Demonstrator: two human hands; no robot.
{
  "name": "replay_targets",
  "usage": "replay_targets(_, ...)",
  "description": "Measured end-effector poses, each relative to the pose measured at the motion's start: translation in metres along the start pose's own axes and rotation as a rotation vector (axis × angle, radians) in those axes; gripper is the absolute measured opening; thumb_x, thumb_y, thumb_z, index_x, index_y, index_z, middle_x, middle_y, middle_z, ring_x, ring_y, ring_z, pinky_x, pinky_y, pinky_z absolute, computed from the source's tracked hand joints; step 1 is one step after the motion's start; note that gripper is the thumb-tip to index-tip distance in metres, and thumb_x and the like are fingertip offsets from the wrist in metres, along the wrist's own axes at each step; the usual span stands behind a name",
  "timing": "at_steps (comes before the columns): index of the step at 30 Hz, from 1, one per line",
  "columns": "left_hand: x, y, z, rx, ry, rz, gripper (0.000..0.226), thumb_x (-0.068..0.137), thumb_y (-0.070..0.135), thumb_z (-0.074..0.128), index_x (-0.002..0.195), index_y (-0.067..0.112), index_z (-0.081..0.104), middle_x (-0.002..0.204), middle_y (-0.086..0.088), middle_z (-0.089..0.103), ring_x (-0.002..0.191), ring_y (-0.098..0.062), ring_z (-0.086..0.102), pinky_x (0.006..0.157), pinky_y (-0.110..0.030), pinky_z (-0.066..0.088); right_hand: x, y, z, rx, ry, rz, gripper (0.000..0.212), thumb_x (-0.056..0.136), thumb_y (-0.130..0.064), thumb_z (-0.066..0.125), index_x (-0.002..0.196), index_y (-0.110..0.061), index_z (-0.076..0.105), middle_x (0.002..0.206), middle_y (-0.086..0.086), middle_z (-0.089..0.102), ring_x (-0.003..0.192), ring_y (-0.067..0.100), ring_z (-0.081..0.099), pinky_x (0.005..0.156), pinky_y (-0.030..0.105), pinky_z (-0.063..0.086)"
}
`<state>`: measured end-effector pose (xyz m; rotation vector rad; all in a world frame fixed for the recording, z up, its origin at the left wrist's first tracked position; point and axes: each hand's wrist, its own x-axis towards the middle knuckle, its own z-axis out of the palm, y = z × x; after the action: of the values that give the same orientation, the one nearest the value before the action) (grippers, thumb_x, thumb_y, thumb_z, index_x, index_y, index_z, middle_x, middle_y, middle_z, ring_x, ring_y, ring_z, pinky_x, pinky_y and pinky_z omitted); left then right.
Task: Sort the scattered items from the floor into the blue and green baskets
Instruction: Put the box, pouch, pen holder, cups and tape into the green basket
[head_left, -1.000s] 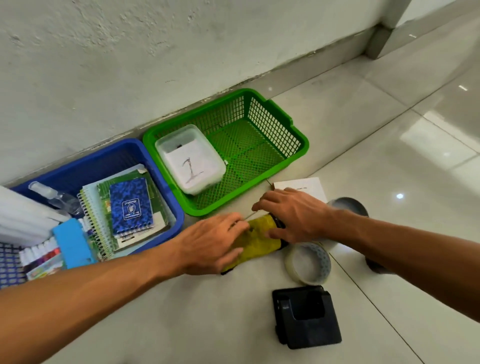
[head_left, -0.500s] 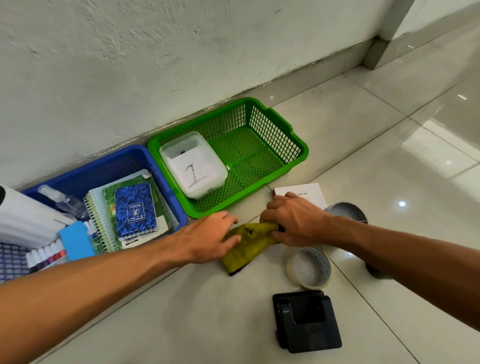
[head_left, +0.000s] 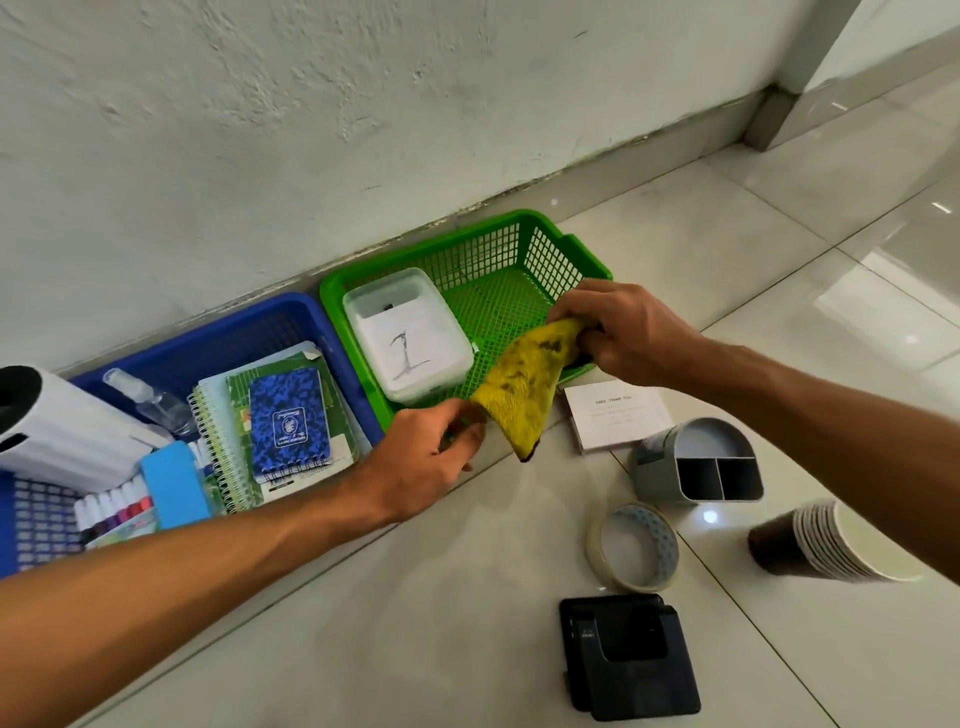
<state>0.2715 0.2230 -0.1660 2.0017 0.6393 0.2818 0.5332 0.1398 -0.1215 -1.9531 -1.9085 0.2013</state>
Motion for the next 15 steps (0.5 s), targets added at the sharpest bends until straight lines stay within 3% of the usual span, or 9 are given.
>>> replay_targets(3, 0.001, 0.004, -0.010, 0.079, 0.249, 0.150, 0.016, 0.094, 0.018, 0.053, 0.095, 0.009, 0.066, 0.068, -0.003, 0.066, 0.049, -0.012, 0.060, 0.045, -0.034, 0.052, 0.006, -0.001, 0.000, 0.029, 0.010, 0.071, 0.039, 0.072, 0.008, 0.064, 0.106, -0.010, 0.069, 0.098, 0.006, 0.064, 0.080, 0.016, 0.054, 0.067, 0.027, 0.048)
replay_targets(5, 0.008, -0.002, -0.032, 0.352, 0.383, 0.290, 0.021, 0.091, 0.028, 0.056, 0.102, 0.013, 0.066, 0.081, 0.000, 0.069, 0.057, -0.004, 0.056, 0.050, -0.018, 0.044, 0.011, -0.002, 0.000, 0.047, 0.026, 0.111, 0.036, 0.075, 0.004, 0.064, 0.107, -0.011, 0.068, 0.099, 0.005, 0.064, 0.081, 0.015, 0.054, 0.067, 0.025, 0.044)
replay_targets(7, 0.018, -0.023, -0.057, 0.712, 0.213, 0.292, 0.049, 0.089, 0.054, 0.051, 0.122, 0.019, 0.058, 0.114, 0.000, 0.065, 0.091, -0.011, 0.060, 0.079, -0.024, 0.046, 0.019, -0.006, 0.004, 0.070, 0.038, 0.149, 0.030, 0.079, -0.002, 0.066, 0.107, -0.013, 0.067, 0.100, 0.004, 0.064, 0.082, 0.016, 0.055, 0.069, 0.026, 0.045)
replay_targets(9, 0.022, -0.044, -0.075, 0.950, -0.038, 0.222, 0.079, 0.084, 0.078, 0.034, 0.136, 0.020, 0.048, 0.140, -0.003, 0.049, 0.130, -0.021, 0.043, 0.111, -0.038, 0.028, 0.027, -0.010, 0.010, 0.096, 0.037, 0.169, 0.025, 0.082, -0.010, 0.068, 0.106, -0.017, 0.066, 0.098, 0.001, 0.064, 0.084, 0.017, 0.058, 0.071, 0.030, 0.048)
replay_targets(10, 0.022, -0.050, -0.078, 0.998, -0.093, 0.194, 0.089, 0.081, 0.084, 0.027, 0.138, 0.019, 0.047, 0.143, -0.003, 0.046, 0.137, -0.022, 0.034, 0.117, -0.040, 0.018, 0.030, -0.012, 0.013, 0.099, 0.027, 0.168, 0.023, 0.083, -0.013, 0.069, 0.105, -0.019, 0.065, 0.097, 0.000, 0.063, 0.085, 0.018, 0.058, 0.070, 0.031, 0.047)
replay_targets(12, 0.022, -0.054, -0.080, 1.032, -0.086, 0.181, 0.097, 0.077, 0.090, 0.020, 0.134, 0.018, 0.052, 0.136, -0.003, 0.051, 0.134, -0.020, 0.037, 0.118, -0.038, 0.015, 0.035, -0.017, 0.019, 0.074, -0.011, 0.154, 0.021, 0.085, -0.016, 0.068, 0.105, -0.020, 0.065, 0.097, -0.002, 0.061, 0.086, 0.016, 0.057, 0.068, 0.029, 0.043)
replay_targets(15, 0.027, -0.048, -0.082, 1.045, -0.046, 0.173, 0.099, 0.070, 0.095, 0.021, 0.125, 0.020, 0.057, 0.119, 0.002, 0.059, 0.110, -0.016, 0.050, 0.106, -0.034, 0.030, 0.038, -0.023, 0.027, 0.001, -0.113, 0.151, 0.027, 0.088, -0.021, 0.067, 0.115, -0.023, 0.065, 0.102, -0.002, 0.059, 0.090, 0.016, 0.056, 0.073, 0.032, 0.048)
